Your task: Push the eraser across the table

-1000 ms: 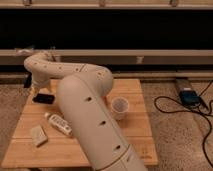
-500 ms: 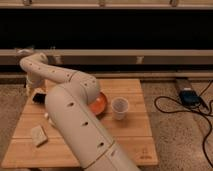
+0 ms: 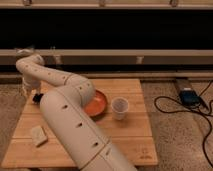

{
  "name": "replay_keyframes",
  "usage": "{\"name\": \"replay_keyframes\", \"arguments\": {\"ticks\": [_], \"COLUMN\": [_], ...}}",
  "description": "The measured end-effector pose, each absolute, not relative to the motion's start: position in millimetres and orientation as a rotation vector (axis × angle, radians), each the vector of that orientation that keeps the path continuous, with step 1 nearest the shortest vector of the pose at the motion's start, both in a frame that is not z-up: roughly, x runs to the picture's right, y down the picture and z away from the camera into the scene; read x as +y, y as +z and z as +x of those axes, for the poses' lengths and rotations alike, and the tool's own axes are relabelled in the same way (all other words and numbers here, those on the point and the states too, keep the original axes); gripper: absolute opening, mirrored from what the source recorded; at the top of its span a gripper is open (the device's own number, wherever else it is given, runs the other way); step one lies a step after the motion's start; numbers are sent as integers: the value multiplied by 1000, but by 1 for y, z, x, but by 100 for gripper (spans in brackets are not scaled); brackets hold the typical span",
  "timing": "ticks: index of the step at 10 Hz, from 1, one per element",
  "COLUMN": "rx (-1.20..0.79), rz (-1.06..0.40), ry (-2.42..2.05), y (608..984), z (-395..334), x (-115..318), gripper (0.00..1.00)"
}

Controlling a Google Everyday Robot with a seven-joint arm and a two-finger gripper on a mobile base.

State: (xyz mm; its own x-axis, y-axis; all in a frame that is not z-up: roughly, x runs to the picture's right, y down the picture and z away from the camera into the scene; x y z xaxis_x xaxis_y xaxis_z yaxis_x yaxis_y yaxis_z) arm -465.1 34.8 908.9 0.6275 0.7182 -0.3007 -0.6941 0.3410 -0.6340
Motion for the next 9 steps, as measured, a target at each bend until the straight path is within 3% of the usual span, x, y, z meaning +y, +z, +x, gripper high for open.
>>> {"name": "replay_keyframes", "arguments": {"ticks": [3,4,9], "rx": [-38,-37,-37], "rz": [-814,-813,-813], "ry": [893,895,893], "y": [908,909,909], "z": [-472,-471,-472], "x": [39,39,39], "gripper": [4,0,0]}}
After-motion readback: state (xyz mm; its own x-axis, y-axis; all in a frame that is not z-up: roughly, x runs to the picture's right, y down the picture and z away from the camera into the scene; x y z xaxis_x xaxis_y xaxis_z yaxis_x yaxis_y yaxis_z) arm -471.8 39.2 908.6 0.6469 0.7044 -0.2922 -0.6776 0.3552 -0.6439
